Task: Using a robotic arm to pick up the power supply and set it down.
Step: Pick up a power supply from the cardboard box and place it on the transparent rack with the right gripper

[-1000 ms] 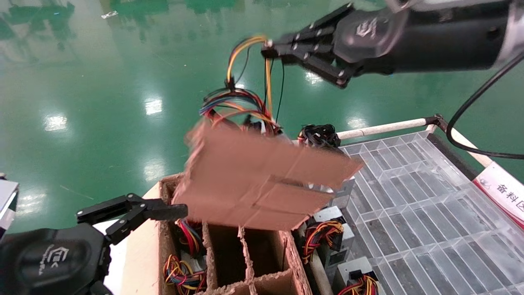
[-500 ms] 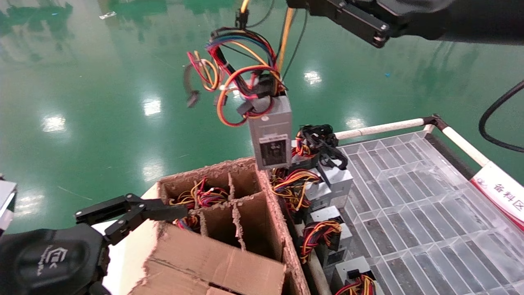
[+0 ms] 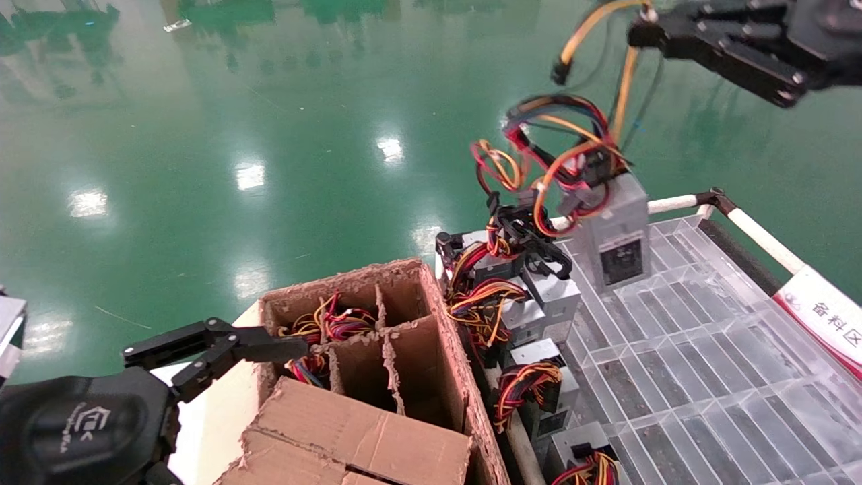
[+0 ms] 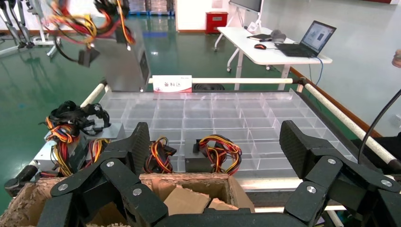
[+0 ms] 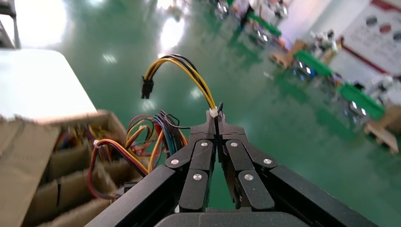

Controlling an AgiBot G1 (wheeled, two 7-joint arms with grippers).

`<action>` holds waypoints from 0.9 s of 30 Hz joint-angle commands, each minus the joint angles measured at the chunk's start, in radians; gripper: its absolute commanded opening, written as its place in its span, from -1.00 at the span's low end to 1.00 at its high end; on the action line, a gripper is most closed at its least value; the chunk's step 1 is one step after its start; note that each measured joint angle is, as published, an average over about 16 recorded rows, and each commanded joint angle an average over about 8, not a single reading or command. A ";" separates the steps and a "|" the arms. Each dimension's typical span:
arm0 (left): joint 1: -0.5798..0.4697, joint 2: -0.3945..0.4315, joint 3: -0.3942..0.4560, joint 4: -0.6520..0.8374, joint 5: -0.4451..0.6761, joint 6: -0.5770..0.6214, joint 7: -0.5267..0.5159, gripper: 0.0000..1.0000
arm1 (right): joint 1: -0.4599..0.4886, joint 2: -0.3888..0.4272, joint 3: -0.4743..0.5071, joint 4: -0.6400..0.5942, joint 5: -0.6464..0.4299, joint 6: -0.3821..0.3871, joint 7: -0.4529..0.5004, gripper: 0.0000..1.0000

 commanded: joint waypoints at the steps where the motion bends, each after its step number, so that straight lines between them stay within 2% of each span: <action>1: 0.000 0.000 0.000 0.000 0.000 0.000 0.000 1.00 | 0.003 0.029 -0.017 0.004 -0.004 -0.001 0.000 -1.00; 11: 0.000 0.000 0.000 0.000 0.000 0.000 0.000 1.00 | -0.044 0.087 -0.097 -0.038 0.011 -0.001 -0.036 -1.00; 27: 0.000 0.000 0.000 0.000 0.000 0.000 0.000 1.00 | -0.162 0.060 -0.186 -0.071 0.087 0.007 -0.072 -1.00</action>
